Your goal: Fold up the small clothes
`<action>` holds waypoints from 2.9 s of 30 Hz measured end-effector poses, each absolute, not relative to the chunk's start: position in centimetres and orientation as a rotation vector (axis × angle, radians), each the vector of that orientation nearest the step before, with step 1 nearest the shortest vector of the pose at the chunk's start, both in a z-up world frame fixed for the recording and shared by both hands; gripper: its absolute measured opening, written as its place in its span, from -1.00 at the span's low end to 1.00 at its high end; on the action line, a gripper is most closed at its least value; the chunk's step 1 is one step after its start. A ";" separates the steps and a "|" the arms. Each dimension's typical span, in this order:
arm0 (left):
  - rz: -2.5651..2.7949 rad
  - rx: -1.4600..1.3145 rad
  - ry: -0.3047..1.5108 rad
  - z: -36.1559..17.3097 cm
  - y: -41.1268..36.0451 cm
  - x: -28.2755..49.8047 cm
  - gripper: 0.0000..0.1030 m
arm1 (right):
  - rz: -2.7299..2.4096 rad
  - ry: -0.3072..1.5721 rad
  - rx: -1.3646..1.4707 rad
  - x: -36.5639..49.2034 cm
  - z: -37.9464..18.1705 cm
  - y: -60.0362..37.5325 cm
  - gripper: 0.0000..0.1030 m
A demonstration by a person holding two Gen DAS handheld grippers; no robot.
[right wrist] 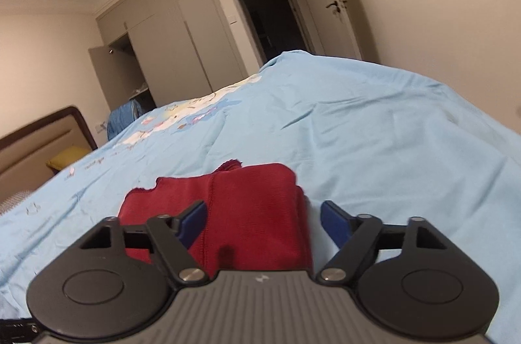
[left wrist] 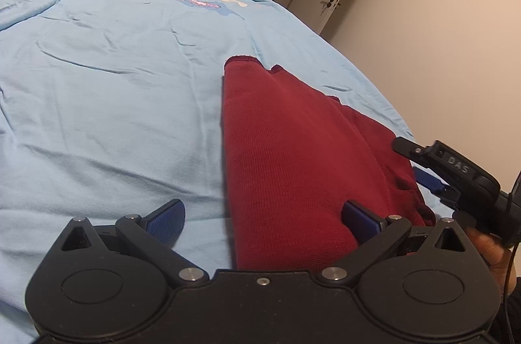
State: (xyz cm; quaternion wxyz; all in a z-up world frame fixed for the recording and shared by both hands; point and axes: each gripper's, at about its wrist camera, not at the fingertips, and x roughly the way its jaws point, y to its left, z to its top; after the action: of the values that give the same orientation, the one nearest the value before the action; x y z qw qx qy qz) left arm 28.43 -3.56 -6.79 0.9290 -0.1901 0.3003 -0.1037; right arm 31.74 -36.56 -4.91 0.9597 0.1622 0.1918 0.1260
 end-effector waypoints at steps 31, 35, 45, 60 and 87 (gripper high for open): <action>-0.199 -0.372 0.611 -6.9 -3.9 28.3 0.99 | 0.243 0.427 0.379 31.5 -7.9 -37.7 -0.39; -0.203 -0.369 0.621 -6.7 -3.8 28.5 0.99 | 0.248 0.430 0.394 31.6 -8.3 -37.8 -0.40; -0.247 -0.293 0.671 -5.5 -4.3 31.9 0.99 | 0.240 0.430 0.378 31.4 -8.3 -37.4 -0.40; -0.366 -0.321 0.754 -4.2 -3.7 34.9 -0.19 | 0.249 0.404 0.303 30.4 -5.4 -35.6 -0.69; -0.092 -0.094 0.553 2.3 5.5 36.1 -0.37 | 0.498 0.389 0.245 41.5 0.3 -21.1 -0.70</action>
State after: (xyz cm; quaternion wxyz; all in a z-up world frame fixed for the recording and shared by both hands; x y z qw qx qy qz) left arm 36.07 5.46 2.33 0.9598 -0.0465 0.2729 -0.0454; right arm 41.48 -21.06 0.33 0.9432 0.1200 0.1908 0.2443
